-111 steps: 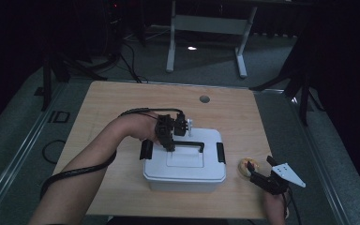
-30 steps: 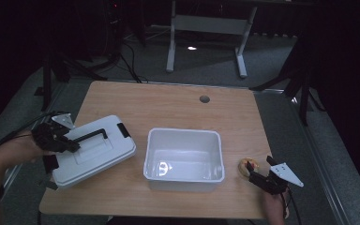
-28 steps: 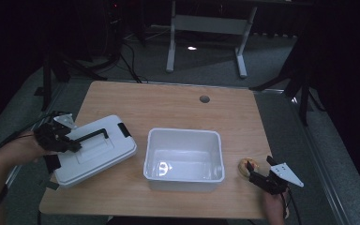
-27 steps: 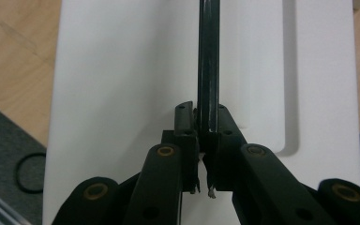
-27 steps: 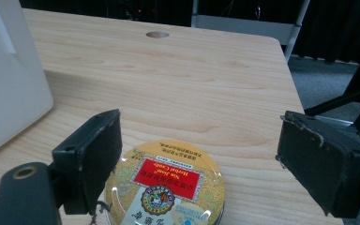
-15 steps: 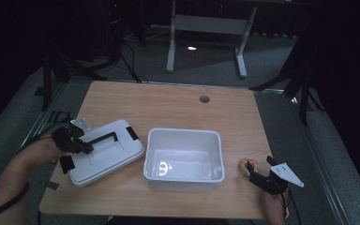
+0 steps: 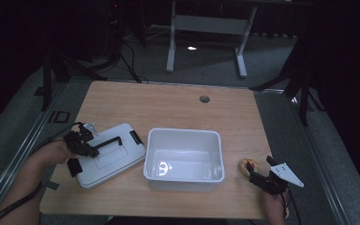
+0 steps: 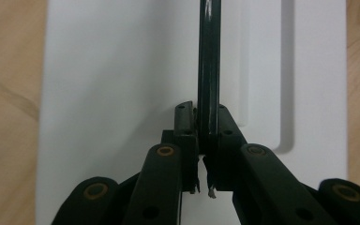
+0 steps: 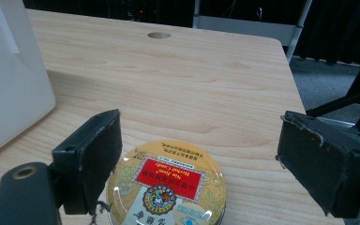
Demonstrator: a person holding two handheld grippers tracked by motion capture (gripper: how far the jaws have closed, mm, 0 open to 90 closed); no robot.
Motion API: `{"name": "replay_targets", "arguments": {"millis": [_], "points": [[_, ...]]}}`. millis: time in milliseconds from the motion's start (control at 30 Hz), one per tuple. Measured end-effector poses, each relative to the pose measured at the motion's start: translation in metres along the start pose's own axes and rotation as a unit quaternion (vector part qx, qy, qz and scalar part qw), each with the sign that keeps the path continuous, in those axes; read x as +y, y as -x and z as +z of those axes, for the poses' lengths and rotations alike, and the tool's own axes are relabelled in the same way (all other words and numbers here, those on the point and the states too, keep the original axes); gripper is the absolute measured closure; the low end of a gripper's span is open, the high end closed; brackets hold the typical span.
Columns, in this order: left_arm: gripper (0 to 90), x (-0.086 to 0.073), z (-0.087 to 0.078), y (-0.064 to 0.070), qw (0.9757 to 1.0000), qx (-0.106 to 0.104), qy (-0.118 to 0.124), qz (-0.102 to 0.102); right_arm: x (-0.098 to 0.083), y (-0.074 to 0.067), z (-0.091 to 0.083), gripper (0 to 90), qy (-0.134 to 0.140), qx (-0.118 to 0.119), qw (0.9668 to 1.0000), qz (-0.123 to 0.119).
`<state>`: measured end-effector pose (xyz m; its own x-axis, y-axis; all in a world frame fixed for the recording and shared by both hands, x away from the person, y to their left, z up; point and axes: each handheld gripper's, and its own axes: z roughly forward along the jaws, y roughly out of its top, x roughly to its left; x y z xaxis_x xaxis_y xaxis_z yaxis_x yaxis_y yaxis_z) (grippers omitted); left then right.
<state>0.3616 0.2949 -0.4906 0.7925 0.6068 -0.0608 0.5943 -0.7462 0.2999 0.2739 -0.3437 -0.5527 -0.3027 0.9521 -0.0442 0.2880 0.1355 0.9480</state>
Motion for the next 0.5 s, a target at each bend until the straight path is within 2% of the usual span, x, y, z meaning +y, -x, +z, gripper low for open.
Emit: {"name": "replay_targets", "arguments": {"millis": [33, 67, 233, 267, 300, 333, 367, 400, 433, 467, 500], "points": [[82.9, -0.0006, 0.0045, -0.0003, 0.9999, 0.006, -0.013, 0.002, 0.0, -0.0001, 0.0001, 13.7, 0.0, 0.0, 1.0, -0.001], [82.8, -0.0015, 0.0066, -0.0012, 0.9999, 0.002, -0.015, -0.002, 0.0, -0.0003, 0.0001, 13.7, 0.0, 0.0, 1.0, -0.001], [81.6, -0.0034, 0.0049, -0.0021, 1.0, 0.003, -0.003, -0.006, 0.0, -0.0002, 0.0001, 13.7, -0.001, 0.0, 1.0, -0.001], [77.1, -0.0041, 0.0046, -0.0024, 0.9999, -0.002, 0.002, -0.01, 0.0001, 0.0, 0.0002, 13.7, -0.001, 0.001, 1.0, 0.0], [67.7, -0.0047, 0.0042, -0.0023, 0.9998, 0.0, 0.009, -0.018, 0.0001, 0.0001, 0.0003, 13.7, -0.001, 0.001, 1.0, 0.0], [53.1, -0.0054, 0.0047, -0.0026, 0.9997, 0.007, 0.006, -0.025, 0.0002, 0.0001, 0.0004, 13.7, -0.002, 0.001, 1.0, 0.0], [50.5, -0.0054, 0.0047, -0.0026, 0.9997, 0.007, 0.006, -0.025, 0.0002, 0.0001, 0.0004, 13.7, -0.002, 0.001, 1.0, 0.0], [50.5, -0.0068, 0.0048, -0.0041, 0.9992, 0.01, 0.011, -0.037, 0.0003, 0.0002, 0.0008, 13.7, -0.003, 0.001, 1.0, 0.001], [35.0, -0.0075, 0.0057, -0.0044, 0.9991, 0.019, 0.007, -0.036, 0.0005, 0.0003, 0.0013, 13.7, -0.006, 0.002, 1.0, 0.002], [26.3, -0.008, 0.0062, -0.0048, 0.9991, 0.021, 0.004, -0.036, 0.0005, 0.0008, 0.0014, 13.7, -0.005, 0.003, 1.0, 0.003], [21.5, -0.0083, 0.0066, -0.0052, 0.999, 0.022, 0.007, -0.039, 0.0007, 0.0013, 0.0015, 13.7, -0.006, 0.005, 0.9999, 0.007]]}}
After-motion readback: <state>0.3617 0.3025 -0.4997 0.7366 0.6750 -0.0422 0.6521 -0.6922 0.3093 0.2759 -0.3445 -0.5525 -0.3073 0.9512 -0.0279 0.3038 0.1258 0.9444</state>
